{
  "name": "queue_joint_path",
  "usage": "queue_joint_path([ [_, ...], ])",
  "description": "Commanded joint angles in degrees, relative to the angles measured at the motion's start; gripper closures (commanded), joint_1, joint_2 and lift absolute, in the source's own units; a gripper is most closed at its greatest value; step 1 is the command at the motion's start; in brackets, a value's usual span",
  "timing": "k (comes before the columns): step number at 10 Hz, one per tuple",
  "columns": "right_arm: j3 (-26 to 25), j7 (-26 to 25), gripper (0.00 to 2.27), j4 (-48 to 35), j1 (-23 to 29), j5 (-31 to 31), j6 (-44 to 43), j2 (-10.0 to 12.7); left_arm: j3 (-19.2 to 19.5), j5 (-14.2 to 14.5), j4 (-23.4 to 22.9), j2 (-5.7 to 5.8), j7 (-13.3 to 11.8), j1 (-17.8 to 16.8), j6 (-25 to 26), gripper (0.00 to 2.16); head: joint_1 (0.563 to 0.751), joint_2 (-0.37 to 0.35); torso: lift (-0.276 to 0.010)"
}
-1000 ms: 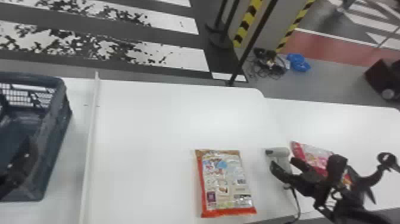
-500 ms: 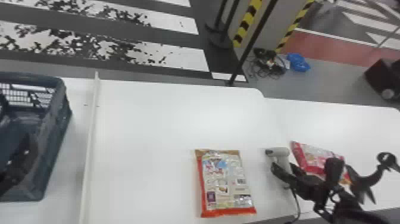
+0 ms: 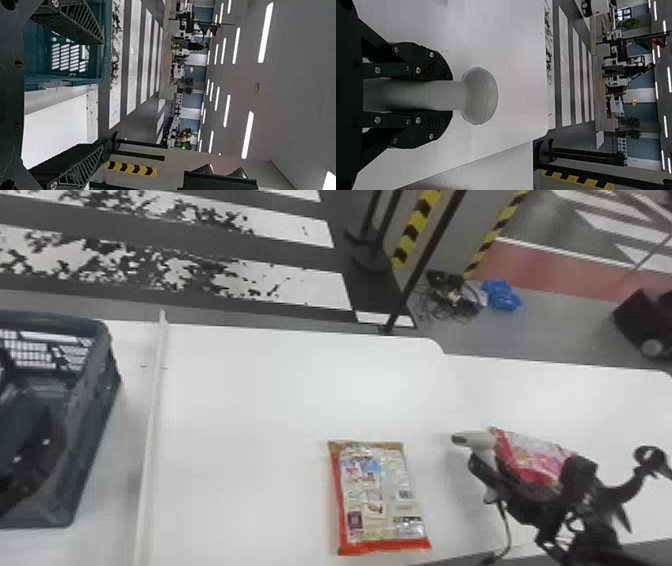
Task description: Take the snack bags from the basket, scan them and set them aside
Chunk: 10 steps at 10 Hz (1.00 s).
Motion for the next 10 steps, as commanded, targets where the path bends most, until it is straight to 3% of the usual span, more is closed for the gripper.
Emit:
queue_joint_path([
  [1, -3.5, -0.3, 2.25, -10.0, 5.4, -2.4, 6.9, 3.3, -0.1, 0.6, 0.0, 0.28, 0.0, -0.3, 0.0, 0.07, 0.695, -0.35, -0.075],
  [3, -6.5, -0.8, 2.25, -22.4, 13.4, -5.5, 13.0, 8.8, 0.0, 1.8, 0.2, 1.07, 0.0, -0.9, 0.0, 0.07, 0.695, -0.35, -0.075],
  [6, -7.0, -0.7, 2.25, -33.7, 20.5, -9.4, 17.2, 14.4, 0.3, 3.0, 0.4, 1.69, 0.0, -1.2, 0.0, 0.07, 0.695, -0.35, -0.075],
  [8, -7.0, -0.3, 2.25, -39.3, 24.2, -11.1, 21.5, 17.5, 0.5, 4.0, 0.7, 2.57, -0.1, -1.6, 0.0, 0.07, 0.695, -0.35, -0.075],
  [10, -6.3, 0.6, 2.25, -41.7, 26.2, -12.1, 23.6, 18.5, 1.8, 5.2, 0.6, 2.66, -1.0, -1.1, 0.0, 0.07, 0.695, -0.35, -0.075],
])
